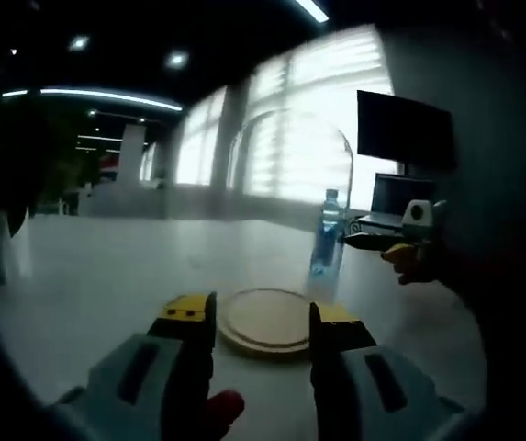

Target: Open the cover put in the Mizone put the cover back on

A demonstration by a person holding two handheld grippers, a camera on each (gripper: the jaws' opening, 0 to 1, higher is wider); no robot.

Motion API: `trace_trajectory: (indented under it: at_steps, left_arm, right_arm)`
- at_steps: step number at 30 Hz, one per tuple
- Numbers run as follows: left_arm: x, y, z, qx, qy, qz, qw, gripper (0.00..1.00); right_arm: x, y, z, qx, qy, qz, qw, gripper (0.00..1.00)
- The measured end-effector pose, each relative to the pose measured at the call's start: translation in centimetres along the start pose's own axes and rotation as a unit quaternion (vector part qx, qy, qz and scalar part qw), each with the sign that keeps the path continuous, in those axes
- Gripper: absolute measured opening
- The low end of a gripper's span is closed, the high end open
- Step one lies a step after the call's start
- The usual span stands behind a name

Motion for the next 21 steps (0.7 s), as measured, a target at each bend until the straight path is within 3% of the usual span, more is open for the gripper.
trace_trajectory:
  at_steps: [8,15,21]
  left_arm:
    - [0.7,1.3,0.8,-0.004,0.02,0.003,0.9998,0.3]
    - [1.7,2.4,0.0,-0.038,0.032,-0.001,0.9988,0.28]
    - [2.5,3.3,0.5,-0.044,0.019,-0.011,0.9988,0.32]
  right_arm:
    - [0.3,1.0,-0.7,0.005,0.014,0.001,0.9999,0.53]
    - [1.4,2.0,-0.6,0.026,0.008,-0.005,0.9996,0.55]
    - [1.7,3.5,-0.4,0.043,0.004,0.004,0.9991,0.57]
Point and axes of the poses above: the point that each gripper's makers call its tool centre point, and the gripper's own axes: y roughly forward along the fingers, z roughly to its left, x roughly out of its top, the point moved 5 cm from there along -y, roughly backward along the fingers, and after that the axes turned 4 degrees about z, right-handed, at the moved point
